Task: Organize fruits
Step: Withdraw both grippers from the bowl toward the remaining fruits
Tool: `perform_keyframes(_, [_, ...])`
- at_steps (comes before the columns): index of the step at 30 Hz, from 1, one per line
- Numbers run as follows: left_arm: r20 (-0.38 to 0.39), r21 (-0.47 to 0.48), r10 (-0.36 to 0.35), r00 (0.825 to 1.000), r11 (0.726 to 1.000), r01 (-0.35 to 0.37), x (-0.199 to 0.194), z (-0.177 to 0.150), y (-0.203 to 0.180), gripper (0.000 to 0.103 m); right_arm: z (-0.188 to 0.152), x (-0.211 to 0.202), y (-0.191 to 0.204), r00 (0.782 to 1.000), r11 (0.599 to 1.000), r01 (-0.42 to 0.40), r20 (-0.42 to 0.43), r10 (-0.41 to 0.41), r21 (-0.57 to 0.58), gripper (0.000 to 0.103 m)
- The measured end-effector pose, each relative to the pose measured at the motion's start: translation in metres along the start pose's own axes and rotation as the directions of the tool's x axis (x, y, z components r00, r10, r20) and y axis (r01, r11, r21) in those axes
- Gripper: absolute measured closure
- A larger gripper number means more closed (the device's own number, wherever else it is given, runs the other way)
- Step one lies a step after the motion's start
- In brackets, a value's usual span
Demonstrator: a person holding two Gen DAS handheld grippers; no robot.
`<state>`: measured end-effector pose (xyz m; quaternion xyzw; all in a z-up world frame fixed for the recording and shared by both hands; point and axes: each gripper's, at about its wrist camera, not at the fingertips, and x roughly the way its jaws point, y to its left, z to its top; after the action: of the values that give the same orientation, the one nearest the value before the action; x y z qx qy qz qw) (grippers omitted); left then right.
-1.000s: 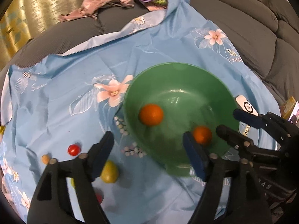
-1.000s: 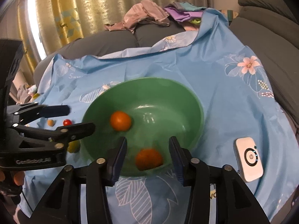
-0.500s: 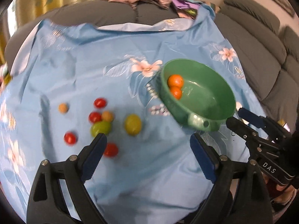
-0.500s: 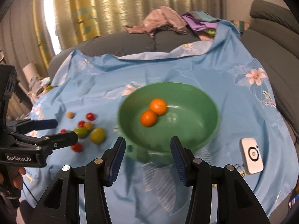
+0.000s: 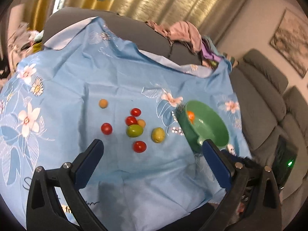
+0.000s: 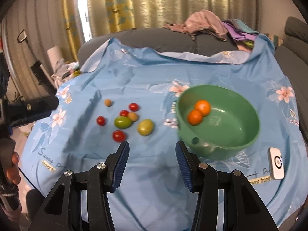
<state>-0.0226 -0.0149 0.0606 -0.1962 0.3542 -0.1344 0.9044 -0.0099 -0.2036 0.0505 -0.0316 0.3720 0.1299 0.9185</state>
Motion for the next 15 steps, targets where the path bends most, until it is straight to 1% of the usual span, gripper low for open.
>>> perform_keyframes(1, [0.033, -0.002, -0.026, 0.999, 1.0, 0.026, -0.007, 0.0, 0.003, 0.001, 0.0, 0.0, 0.004, 1.0, 1.0, -0.008, -0.002, 0.008, -0.009, 0.052])
perform_keyframes(3, [0.084, 0.007, -0.055, 0.995, 0.998, 0.055, -0.02, -0.002, 0.004, 0.001, -0.001, 0.001, 0.009, 1.0, 1.0, -0.02, -0.004, 0.019, -0.022, 0.052])
perform_keyframes(4, [0.099, 0.014, -0.078, 0.992, 0.997, 0.077, -0.025, -0.003, 0.006, 0.001, -0.002, 0.001, 0.013, 1.0, 0.999, -0.03, -0.004, 0.03, -0.027, 0.052])
perform_keyframes(6, [0.14, 0.036, -0.145, 0.979, 0.989, 0.141, -0.037, -0.006, 0.009, 0.001, -0.004, 0.0, 0.016, 0.999, 0.999, -0.042, -0.003, 0.042, -0.033, 0.052])
perform_keyframes(8, [0.169, 0.056, -0.159, 0.973, 0.987, 0.152, -0.043, -0.012, 0.01, 0.0, -0.006, 0.003, 0.016, 0.999, 0.998, -0.047, -0.011, 0.046, -0.034, 0.052])
perform_keyframes(9, [0.167, 0.063, -0.15, 0.974, 0.988, 0.141, -0.043, -0.014, 0.012, 0.0, -0.007, 0.005, 0.016, 0.999, 0.998, -0.048, -0.016, 0.047, -0.032, 0.052])
perform_keyframes(10, [0.142, 0.071, -0.139, 0.98, 0.989, 0.13, -0.039, -0.016, 0.013, 0.0, -0.007, 0.008, 0.016, 0.998, 0.998, -0.05, -0.024, 0.05, -0.028, 0.052])
perform_keyframes(11, [0.077, 0.076, -0.134, 0.988, 0.989, 0.128, -0.03, -0.018, 0.016, 0.0, -0.008, 0.011, 0.016, 0.998, 0.998, -0.051, -0.031, 0.051, -0.024, 0.052])
perform_keyframes(12, [0.041, 0.071, -0.129, 0.991, 0.989, 0.126, -0.025, -0.019, 0.019, 0.0, -0.009, 0.013, 0.016, 0.998, 0.998, -0.052, -0.038, 0.051, -0.022, 0.052])
perform_keyframes(13, [0.017, 0.06, -0.109, 0.994, 0.992, 0.108, -0.018, -0.02, 0.023, 0.0, -0.009, 0.017, 0.016, 0.997, 0.998, -0.053, -0.048, 0.052, -0.017, 0.052])
perform_keyframes(14, [0.009, 0.051, -0.08, 0.997, 0.996, 0.079, -0.011, -0.022, 0.026, 0.0, -0.009, 0.02, 0.016, 0.997, 0.998, -0.057, -0.056, 0.056, -0.013, 0.052])
perform_keyframes(15, [0.002, 0.056, -0.067, 0.998, 0.996, 0.067, -0.007, -0.024, 0.028, 0.0, -0.01, 0.023, 0.016, 0.996, 0.998, -0.068, -0.065, 0.067, -0.009, 0.052])
